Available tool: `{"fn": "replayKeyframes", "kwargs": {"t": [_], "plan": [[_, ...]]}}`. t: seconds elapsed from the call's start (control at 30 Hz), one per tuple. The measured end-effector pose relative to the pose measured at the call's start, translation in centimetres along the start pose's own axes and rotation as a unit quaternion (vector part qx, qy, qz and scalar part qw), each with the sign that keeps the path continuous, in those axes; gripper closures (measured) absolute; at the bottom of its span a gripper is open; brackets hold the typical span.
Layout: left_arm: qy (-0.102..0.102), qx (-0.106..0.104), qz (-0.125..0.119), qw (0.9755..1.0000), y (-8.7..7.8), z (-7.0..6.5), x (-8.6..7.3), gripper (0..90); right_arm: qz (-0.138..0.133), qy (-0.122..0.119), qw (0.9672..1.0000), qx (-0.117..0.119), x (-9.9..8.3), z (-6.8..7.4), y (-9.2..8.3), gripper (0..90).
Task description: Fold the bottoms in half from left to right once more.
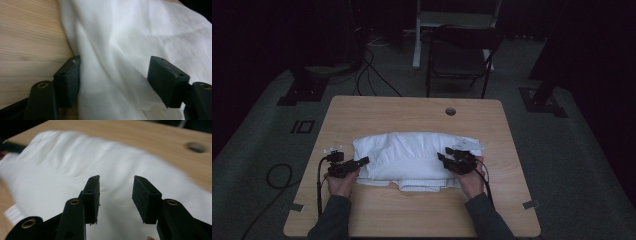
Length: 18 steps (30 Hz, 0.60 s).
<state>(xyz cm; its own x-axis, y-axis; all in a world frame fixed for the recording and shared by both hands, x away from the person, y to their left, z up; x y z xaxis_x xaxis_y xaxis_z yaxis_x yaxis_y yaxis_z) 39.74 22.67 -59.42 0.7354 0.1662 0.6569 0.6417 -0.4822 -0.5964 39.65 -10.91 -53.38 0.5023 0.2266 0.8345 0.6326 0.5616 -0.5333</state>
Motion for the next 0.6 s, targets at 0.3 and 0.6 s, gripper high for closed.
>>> {"fn": "replayKeyframes", "kwargs": {"t": [0.3, 0.6], "plan": [[0.002, -0.028, 0.023, 0.9994, 1.1, -0.7, -0.6, 67.5, 0.036, -0.018, 0.9992, -0.001, -1.7, 1.3, 2.6, 56.5], [-0.001, -0.038, -0.009, 0.9992, 0.1, -1.1, 0.6, 84.5, 0.048, -0.024, 0.9985, -0.005, -2.6, 1.2, 3.5, 56.3]]}}
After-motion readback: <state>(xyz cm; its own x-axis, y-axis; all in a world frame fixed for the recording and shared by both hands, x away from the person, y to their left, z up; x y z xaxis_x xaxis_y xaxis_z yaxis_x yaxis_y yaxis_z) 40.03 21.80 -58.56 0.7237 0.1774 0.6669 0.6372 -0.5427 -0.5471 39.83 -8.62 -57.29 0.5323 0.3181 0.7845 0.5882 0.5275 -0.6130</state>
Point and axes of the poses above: each handheld gripper's, and its own axes: y roughly forward along the jaws, x roughly out of its top, z roughly to its left, the point moved 7 cm from there along y, roughly forward along the jaws, and after that the axes turned 5 degrees about y, right-handed, at the moved point
